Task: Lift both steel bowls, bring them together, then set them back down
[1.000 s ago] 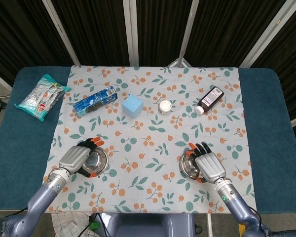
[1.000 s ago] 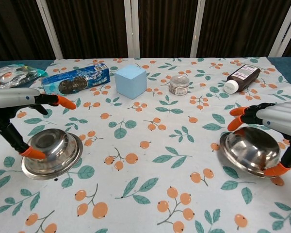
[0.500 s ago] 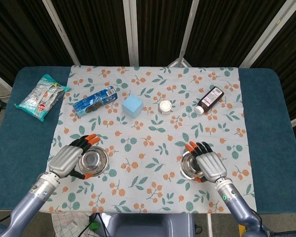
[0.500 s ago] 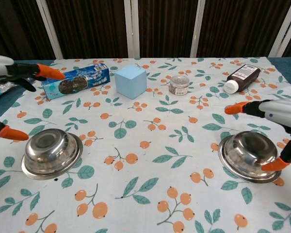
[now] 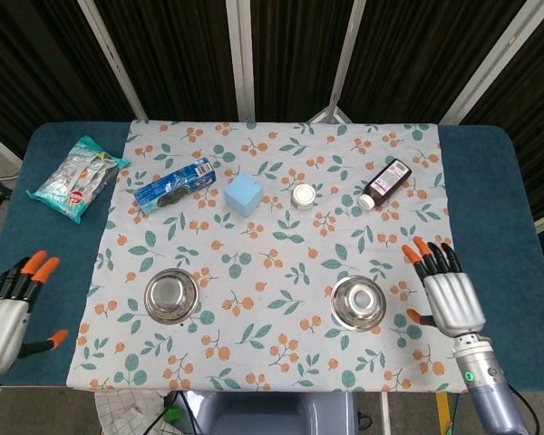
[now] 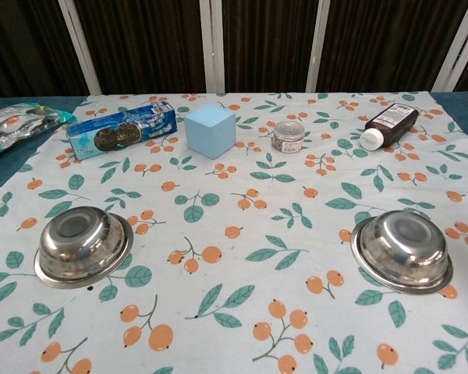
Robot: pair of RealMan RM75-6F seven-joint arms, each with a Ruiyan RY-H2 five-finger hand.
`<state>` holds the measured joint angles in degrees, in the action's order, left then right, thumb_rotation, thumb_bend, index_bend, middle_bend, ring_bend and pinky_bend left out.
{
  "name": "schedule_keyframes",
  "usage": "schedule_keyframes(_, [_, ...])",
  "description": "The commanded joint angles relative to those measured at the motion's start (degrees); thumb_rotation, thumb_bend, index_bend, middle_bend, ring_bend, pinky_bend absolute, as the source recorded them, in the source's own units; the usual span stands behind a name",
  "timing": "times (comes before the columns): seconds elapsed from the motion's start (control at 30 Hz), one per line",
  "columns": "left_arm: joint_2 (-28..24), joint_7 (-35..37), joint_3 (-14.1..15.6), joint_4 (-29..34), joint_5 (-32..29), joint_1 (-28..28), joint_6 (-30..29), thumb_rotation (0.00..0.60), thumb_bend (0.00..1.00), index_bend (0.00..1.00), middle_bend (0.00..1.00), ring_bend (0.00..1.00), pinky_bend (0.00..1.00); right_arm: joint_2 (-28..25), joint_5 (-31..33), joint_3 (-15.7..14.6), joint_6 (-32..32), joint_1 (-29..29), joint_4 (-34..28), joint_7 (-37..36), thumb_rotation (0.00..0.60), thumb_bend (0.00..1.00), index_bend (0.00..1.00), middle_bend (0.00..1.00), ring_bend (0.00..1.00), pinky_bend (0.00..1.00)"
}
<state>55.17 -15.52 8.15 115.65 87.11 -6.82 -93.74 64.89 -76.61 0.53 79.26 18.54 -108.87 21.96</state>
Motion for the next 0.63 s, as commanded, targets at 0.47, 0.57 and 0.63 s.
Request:
schedule_keyframes(0.47, [2.0, 12.4, -0.4, -12.6, 4.1, 7.3, -5.9, 0.600, 0.00, 0.10, 0.00, 0.00, 0.09, -5.4, -10.5, -4.8, 6.4, -8.3, 3.4, -11.0, 0.600, 0.00, 0.14, 0.00, 0.06, 0.00])
schedule_keyframes(0.57, [2.3, 12.6, -1.2, -14.3, 4.9, 7.3, -6.0, 0.600, 0.00, 0.10, 0.00, 0.00, 0.09, -5.9, -11.1, -4.7, 6.9, -8.9, 3.3, -12.2, 0.600, 0.00, 0.14, 0.00, 0.06, 0.00])
schedule_keyframes(0.63, [2.5, 12.6, -1.7, -15.0, 4.7, 7.5, -6.2, 0.600, 0.00, 0.10, 0.00, 0.00, 0.09, -6.3, -11.7, -4.5, 7.3, -9.2, 3.4, -13.0, 0.600, 0.00, 0.14, 0.00, 0.06, 0.00])
